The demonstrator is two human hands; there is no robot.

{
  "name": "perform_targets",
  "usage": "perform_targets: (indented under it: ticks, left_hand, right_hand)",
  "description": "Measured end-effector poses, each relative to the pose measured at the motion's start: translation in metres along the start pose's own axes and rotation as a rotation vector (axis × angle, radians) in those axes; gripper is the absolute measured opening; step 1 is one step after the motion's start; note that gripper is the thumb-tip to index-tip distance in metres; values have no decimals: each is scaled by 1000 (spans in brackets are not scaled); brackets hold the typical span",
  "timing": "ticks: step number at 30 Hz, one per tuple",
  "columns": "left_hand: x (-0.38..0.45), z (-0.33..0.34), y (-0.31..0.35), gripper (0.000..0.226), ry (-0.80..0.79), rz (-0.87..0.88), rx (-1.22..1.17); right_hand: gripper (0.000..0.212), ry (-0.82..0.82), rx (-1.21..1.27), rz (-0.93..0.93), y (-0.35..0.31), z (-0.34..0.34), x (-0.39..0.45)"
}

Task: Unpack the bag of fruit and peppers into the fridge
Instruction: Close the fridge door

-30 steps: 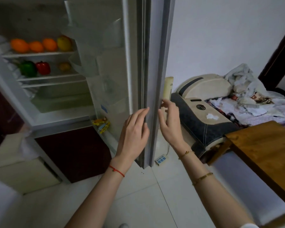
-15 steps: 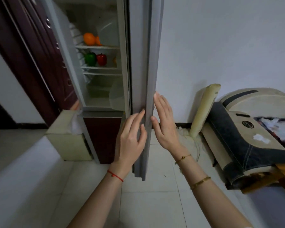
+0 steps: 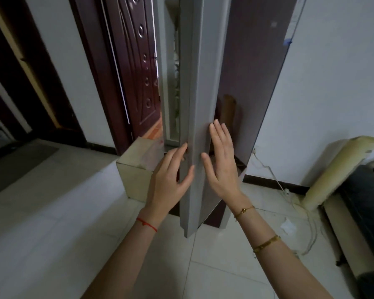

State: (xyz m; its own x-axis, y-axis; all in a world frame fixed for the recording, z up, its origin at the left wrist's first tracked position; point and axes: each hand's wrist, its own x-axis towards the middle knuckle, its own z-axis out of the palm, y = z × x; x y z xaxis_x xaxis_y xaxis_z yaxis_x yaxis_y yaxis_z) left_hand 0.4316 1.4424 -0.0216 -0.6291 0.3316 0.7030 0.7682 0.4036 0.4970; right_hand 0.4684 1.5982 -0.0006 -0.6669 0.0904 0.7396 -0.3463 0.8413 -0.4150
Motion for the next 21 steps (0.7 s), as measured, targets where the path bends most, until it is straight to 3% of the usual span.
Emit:
perform_targets:
  ticks: [7,17,21]
  left_hand:
    - [40,-25,-90,65,-73,-117,-73]
    - [119,-42,-199,86,-239,-132,-167]
    - [151,-36,-234,83,-272,-200,-260]
  right_hand:
    - [61,16,-17,-15,-9,80,51]
    - [62,-41,-141,42,-5,168,129]
    - [62,-74,-202,57,6,194,157]
